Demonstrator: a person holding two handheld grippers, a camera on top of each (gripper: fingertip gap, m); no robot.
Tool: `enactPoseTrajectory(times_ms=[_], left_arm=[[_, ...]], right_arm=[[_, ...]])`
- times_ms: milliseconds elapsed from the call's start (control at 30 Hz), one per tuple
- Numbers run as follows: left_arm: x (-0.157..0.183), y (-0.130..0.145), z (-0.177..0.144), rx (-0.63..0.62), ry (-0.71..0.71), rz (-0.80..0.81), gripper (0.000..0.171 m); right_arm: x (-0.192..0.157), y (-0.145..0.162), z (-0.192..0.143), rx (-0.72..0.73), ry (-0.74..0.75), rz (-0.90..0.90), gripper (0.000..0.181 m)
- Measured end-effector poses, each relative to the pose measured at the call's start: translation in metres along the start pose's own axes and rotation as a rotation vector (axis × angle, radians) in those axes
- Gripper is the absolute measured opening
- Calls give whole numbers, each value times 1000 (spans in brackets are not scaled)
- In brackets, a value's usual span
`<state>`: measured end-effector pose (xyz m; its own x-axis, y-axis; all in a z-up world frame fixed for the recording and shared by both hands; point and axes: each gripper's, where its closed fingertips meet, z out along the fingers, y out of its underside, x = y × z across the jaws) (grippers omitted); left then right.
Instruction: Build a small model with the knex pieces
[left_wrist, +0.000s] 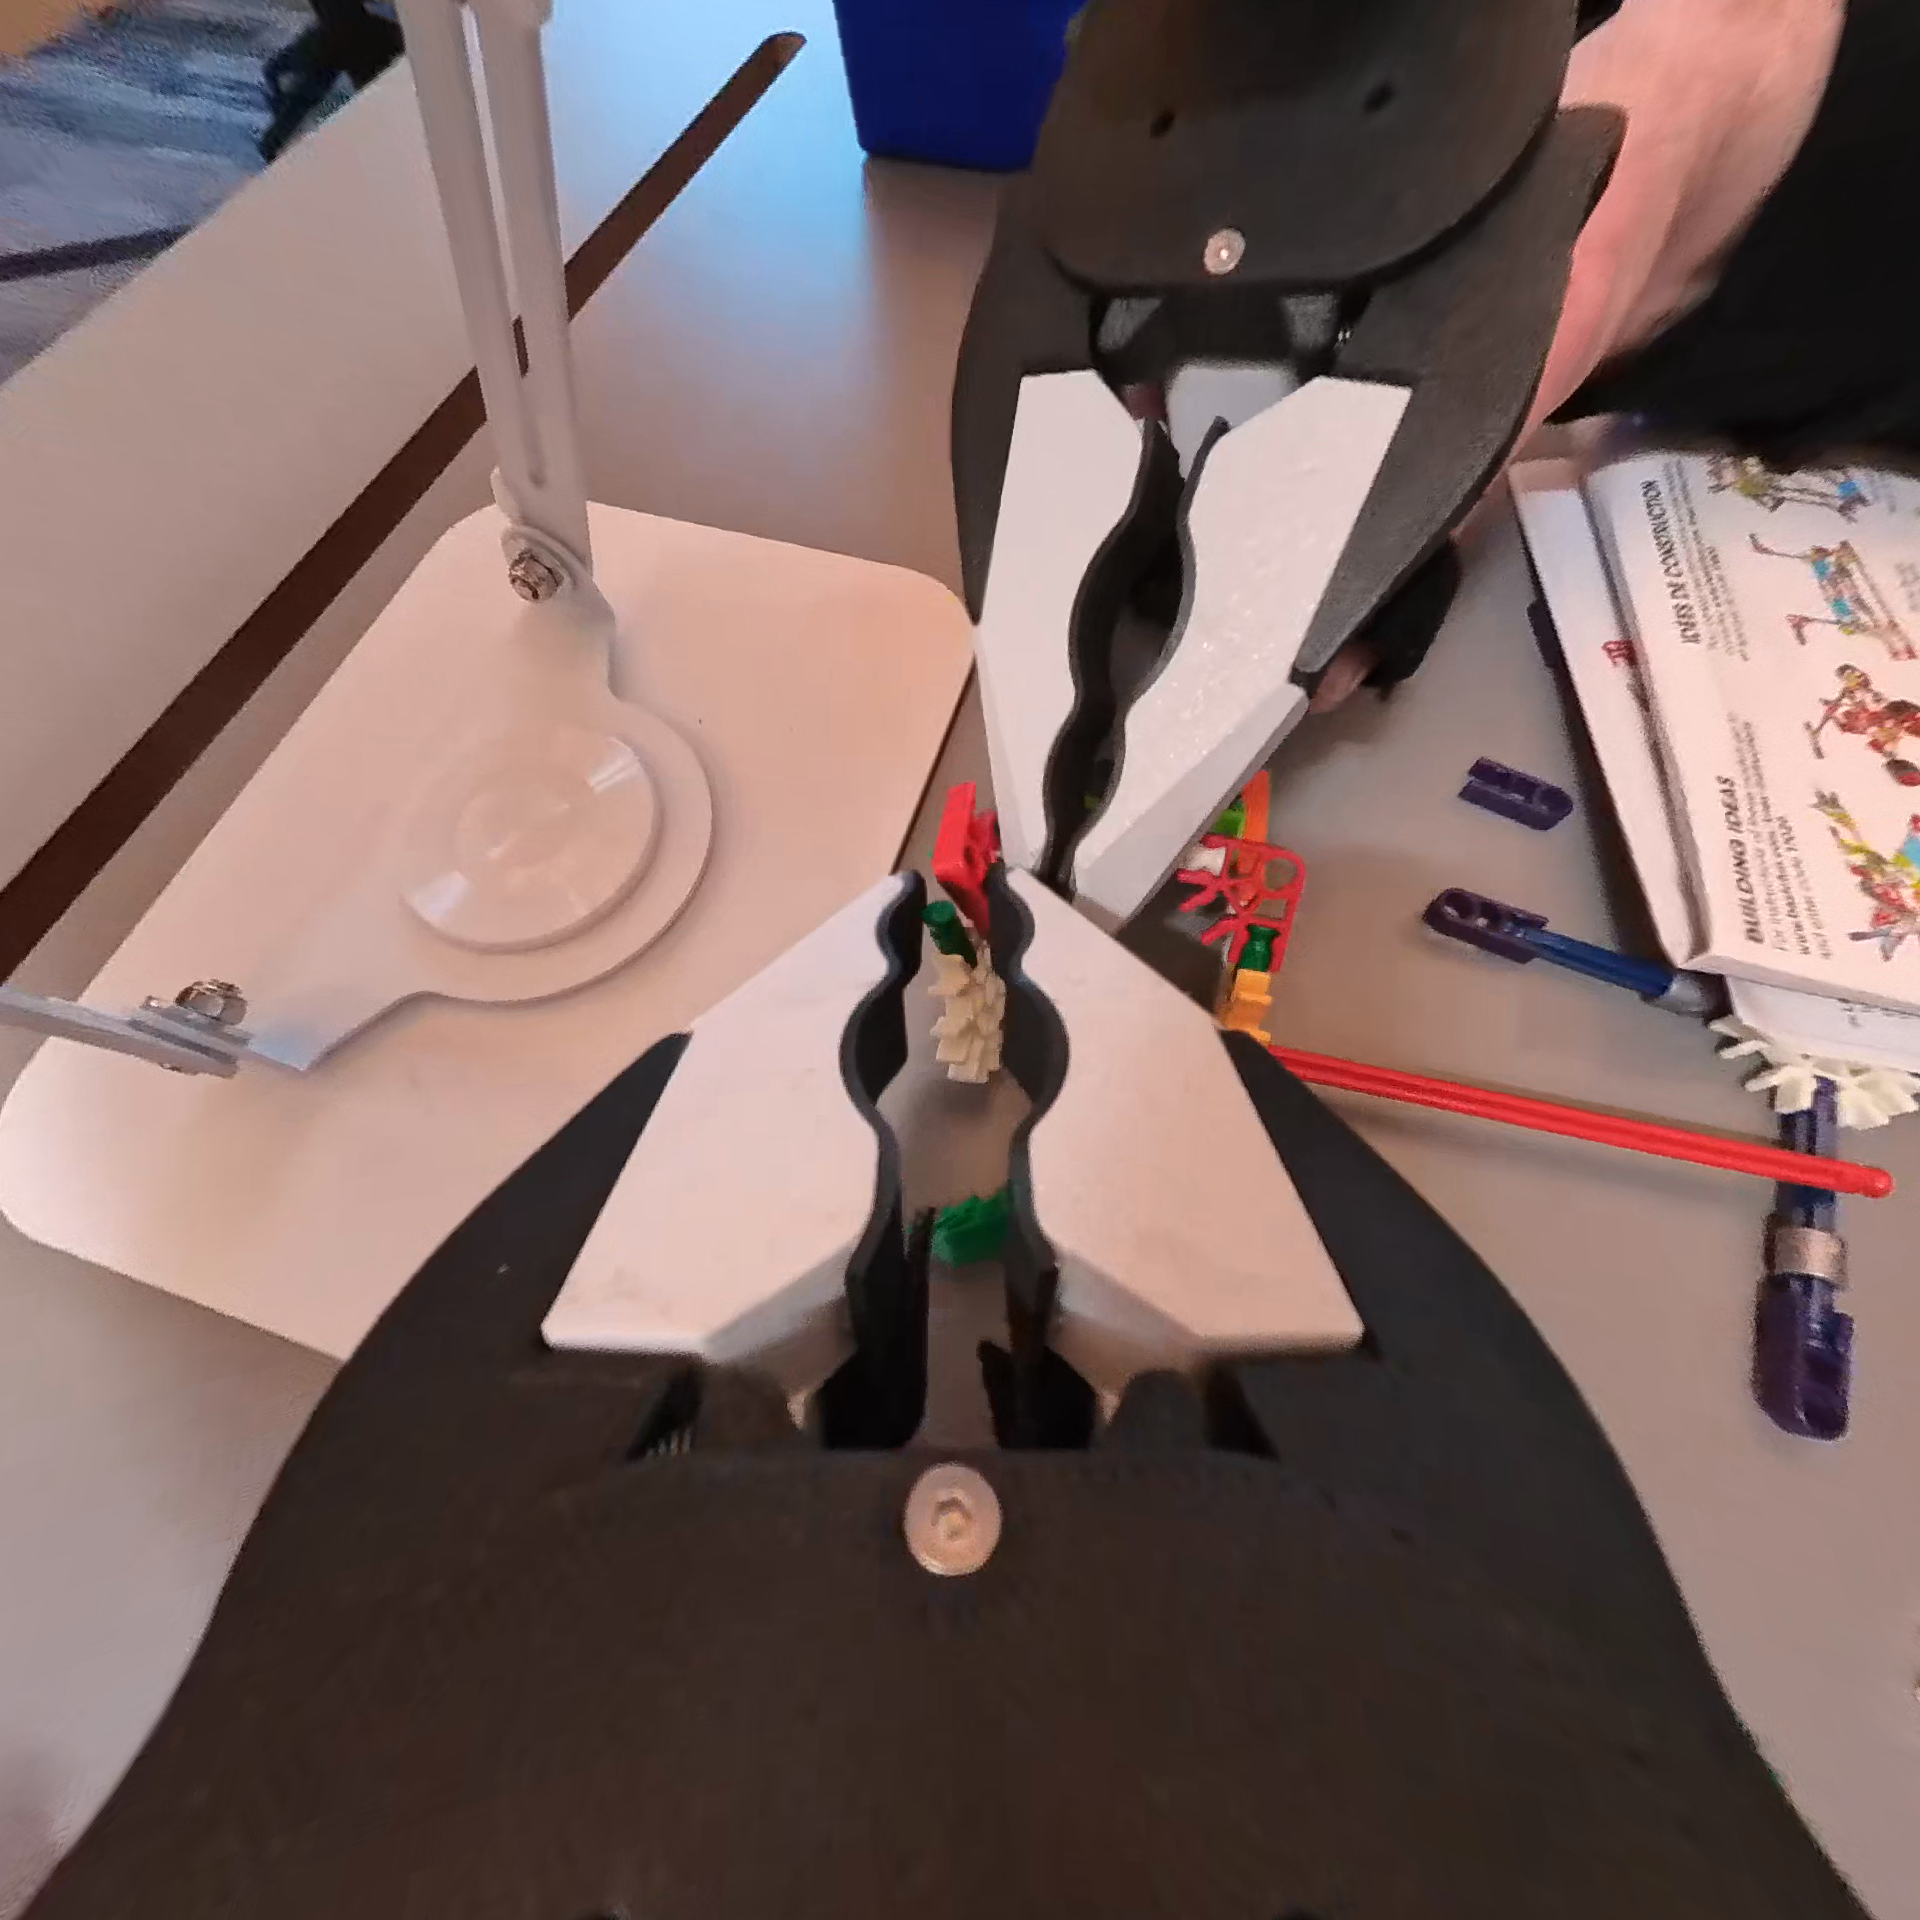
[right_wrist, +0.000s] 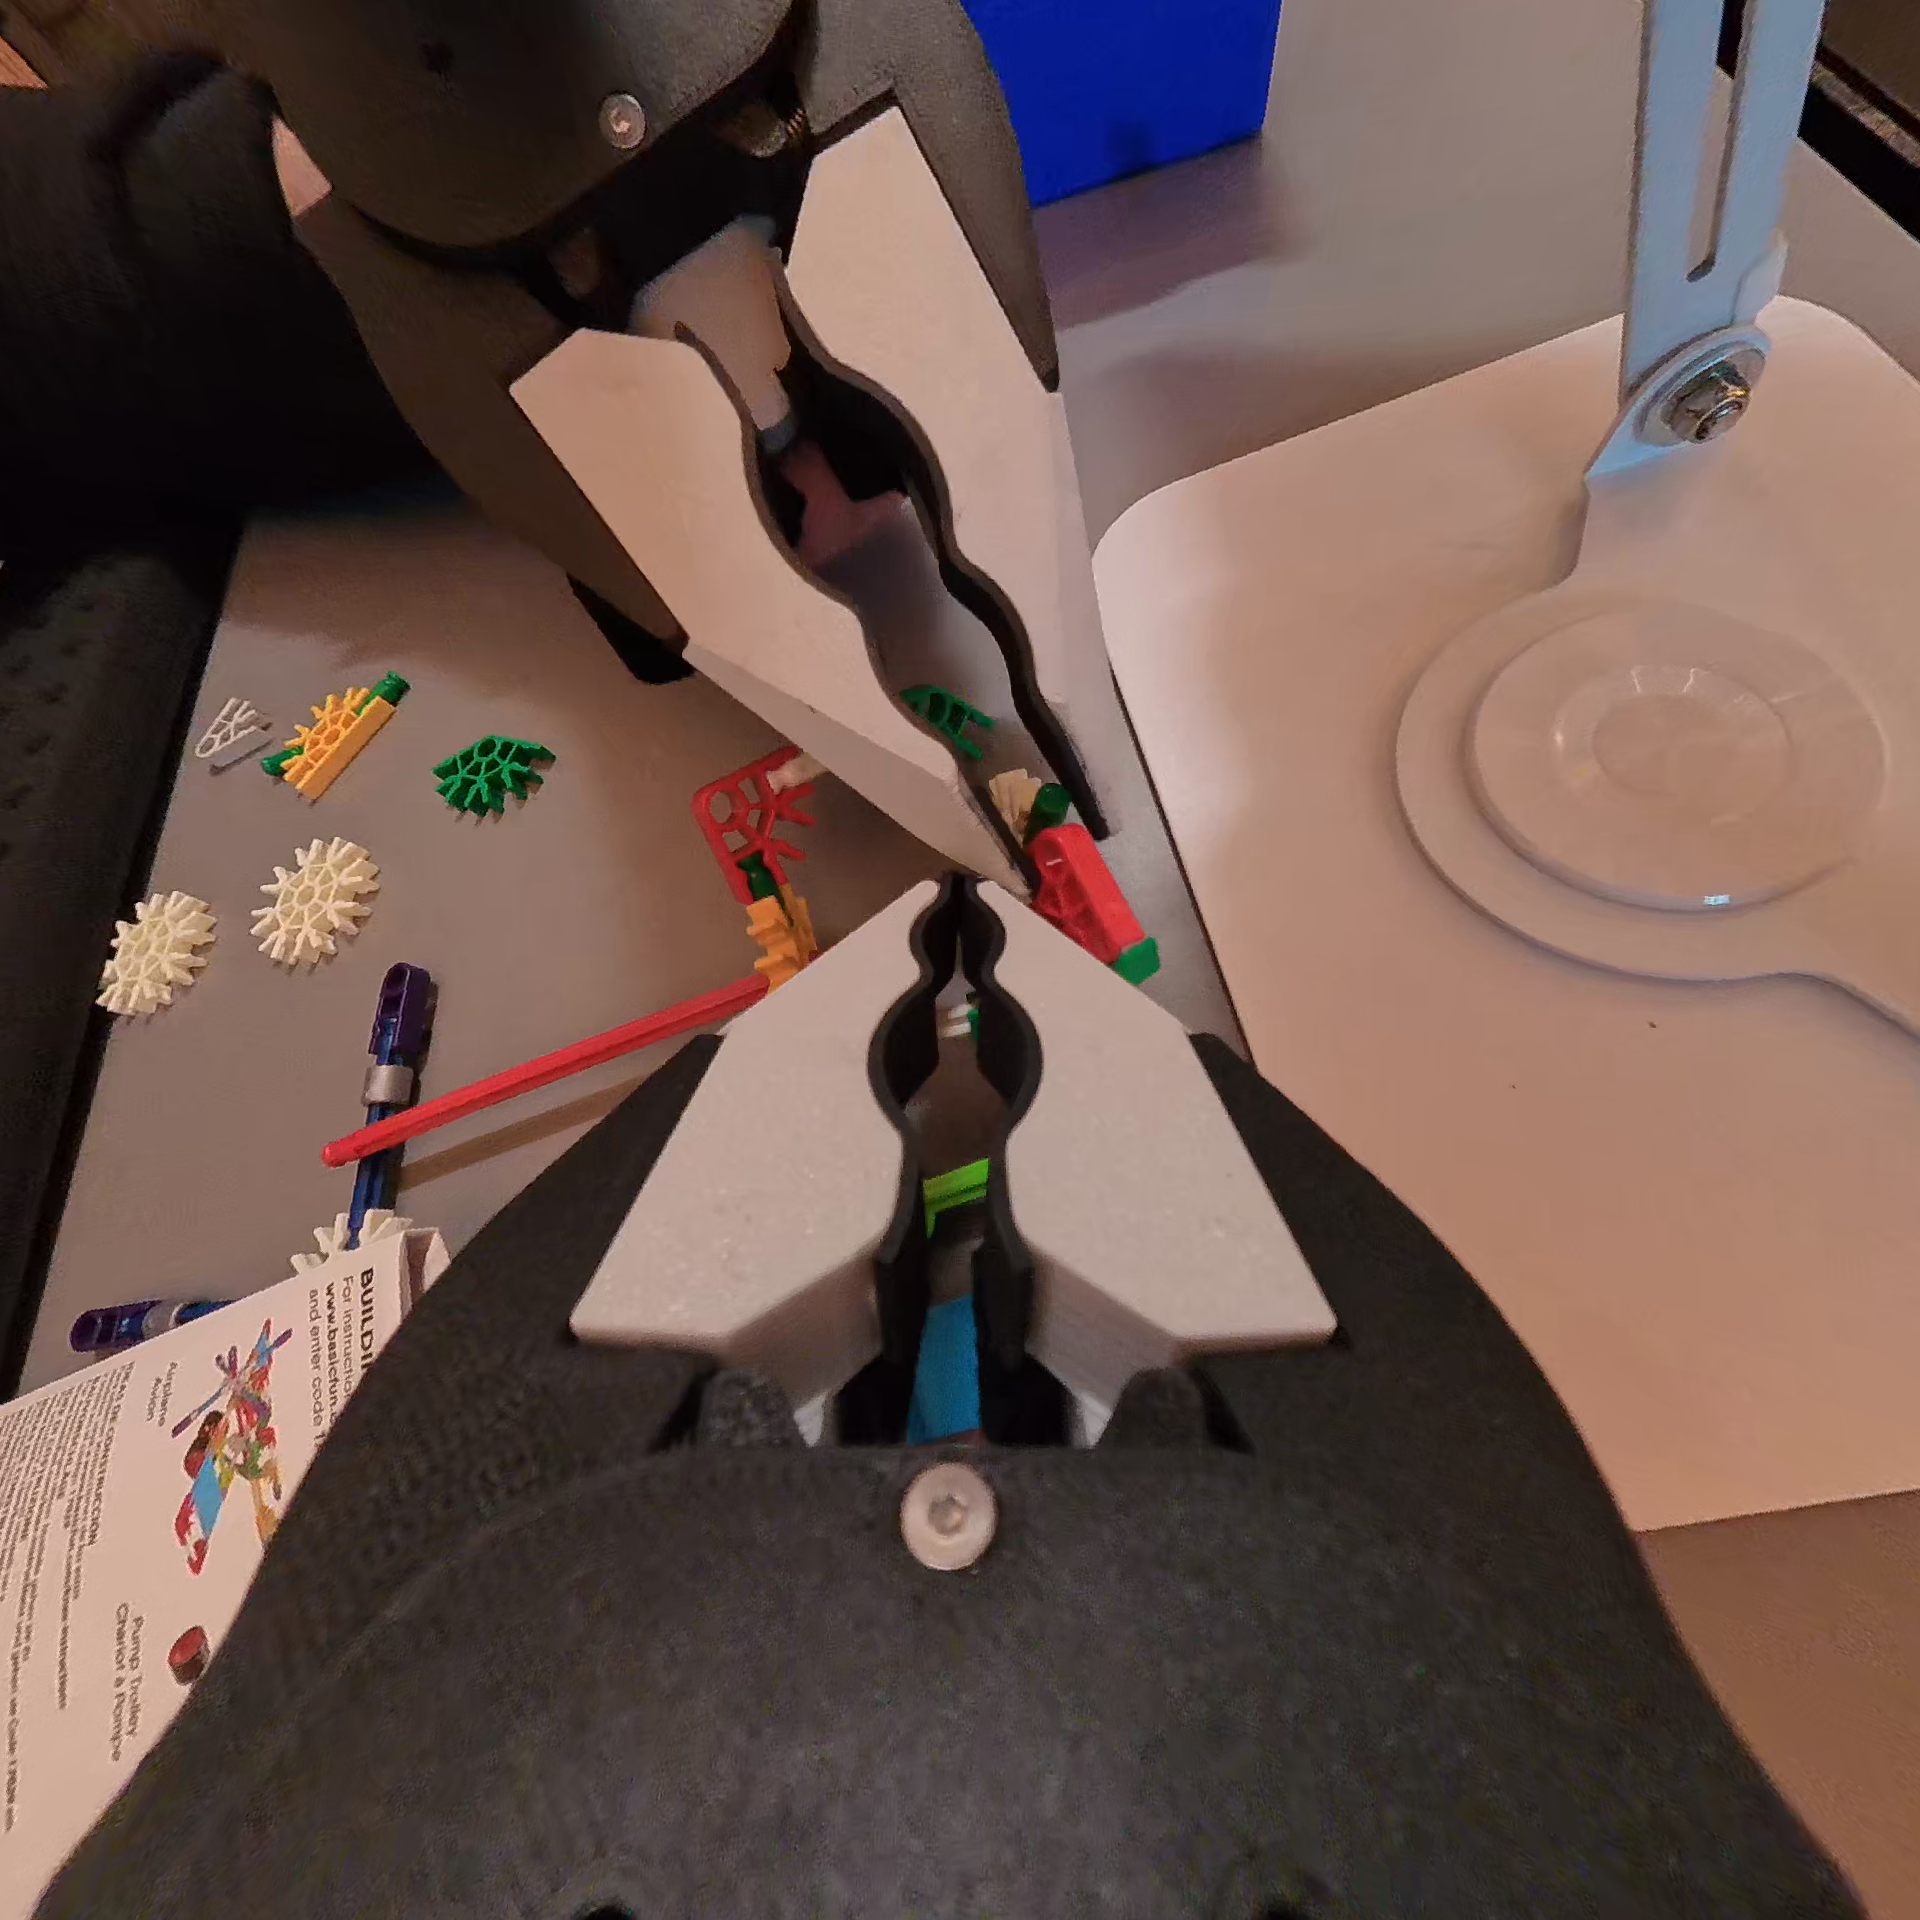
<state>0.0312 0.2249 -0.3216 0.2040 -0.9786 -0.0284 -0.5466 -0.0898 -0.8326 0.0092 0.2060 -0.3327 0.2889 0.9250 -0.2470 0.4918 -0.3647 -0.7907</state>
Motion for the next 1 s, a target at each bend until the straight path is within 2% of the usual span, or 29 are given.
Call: enactPoseTrajectory(times_ms=[200,333,433,667,833,1000], left_arm=[[-4,-6,-2,55,-38,10,6],[-10,-13,-10,105,-83,12,6],[-16,-17,-18,142,-121,2,5],[-13,-12,-23,95,-186,46,5],[-23,-5,-29,78,-219,-30,5],[-15,-6,-25,76,-187,-65,4]], right_arm=[[0,0,0,3,4,-5,0],[4,-7,-7,62,6,32,0],[9,-11,-10,93,20,71,8],[12,-14,-10,107,53,62,7],[14,-15,-9,104,80,38,11],[15,-18,-6,105,122,4,12]])
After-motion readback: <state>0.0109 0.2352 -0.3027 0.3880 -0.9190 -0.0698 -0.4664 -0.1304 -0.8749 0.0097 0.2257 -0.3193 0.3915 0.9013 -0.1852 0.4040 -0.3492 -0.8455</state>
